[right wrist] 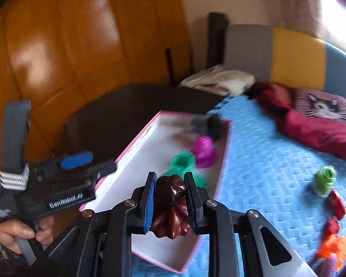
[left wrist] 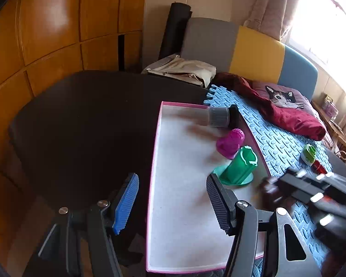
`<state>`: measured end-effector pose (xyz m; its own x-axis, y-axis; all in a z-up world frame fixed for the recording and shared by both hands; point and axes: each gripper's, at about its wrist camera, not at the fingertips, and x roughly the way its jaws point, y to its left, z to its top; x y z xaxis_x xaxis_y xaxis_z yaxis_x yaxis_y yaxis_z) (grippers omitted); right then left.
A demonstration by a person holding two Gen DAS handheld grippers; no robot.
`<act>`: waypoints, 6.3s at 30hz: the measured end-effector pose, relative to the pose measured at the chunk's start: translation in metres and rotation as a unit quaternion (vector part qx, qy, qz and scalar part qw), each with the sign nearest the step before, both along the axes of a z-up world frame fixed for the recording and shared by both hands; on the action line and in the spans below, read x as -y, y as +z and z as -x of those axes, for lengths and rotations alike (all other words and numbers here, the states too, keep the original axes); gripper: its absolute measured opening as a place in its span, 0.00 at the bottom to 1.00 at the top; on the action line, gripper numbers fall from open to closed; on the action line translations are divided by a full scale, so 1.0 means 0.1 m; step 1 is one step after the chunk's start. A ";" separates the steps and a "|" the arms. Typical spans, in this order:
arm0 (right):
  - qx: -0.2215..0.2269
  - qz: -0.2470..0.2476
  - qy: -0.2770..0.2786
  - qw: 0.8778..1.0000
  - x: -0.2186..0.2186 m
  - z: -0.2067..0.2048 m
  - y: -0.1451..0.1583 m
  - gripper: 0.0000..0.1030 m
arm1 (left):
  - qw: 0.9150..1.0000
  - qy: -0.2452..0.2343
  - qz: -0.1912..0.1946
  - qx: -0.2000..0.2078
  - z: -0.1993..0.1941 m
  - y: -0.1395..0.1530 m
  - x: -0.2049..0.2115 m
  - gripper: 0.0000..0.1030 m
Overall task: Organize rigid objects
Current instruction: 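Lower the brown toy into the tray and open the right gripper, then move the left tool to the orange block and close on it while the right tool approaches the purple egg, then carry the orange block into the tray and open the left gripper while the right gripper grasps the purple egg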
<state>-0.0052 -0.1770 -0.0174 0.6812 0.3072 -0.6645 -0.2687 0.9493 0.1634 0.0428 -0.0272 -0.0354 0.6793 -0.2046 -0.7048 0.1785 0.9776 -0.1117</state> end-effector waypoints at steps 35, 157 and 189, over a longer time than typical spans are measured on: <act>0.010 0.042 -0.073 0.996 0.01 0.09 -0.17 0.46 | 1.000 -0.006 -0.002 0.020 0.12 0.07 -0.02 0.64; -0.148 0.020 -0.369 0.917 2.24 1.00 -0.66 0.43 | 0.926 -0.371 0.059 -0.050 0.80 -0.09 1.83 0.24; -0.096 0.063 -0.309 0.944 1.79 1.01 -0.73 0.43 | 0.992 -0.102 0.071 -0.033 -0.95 -0.03 0.39 0.24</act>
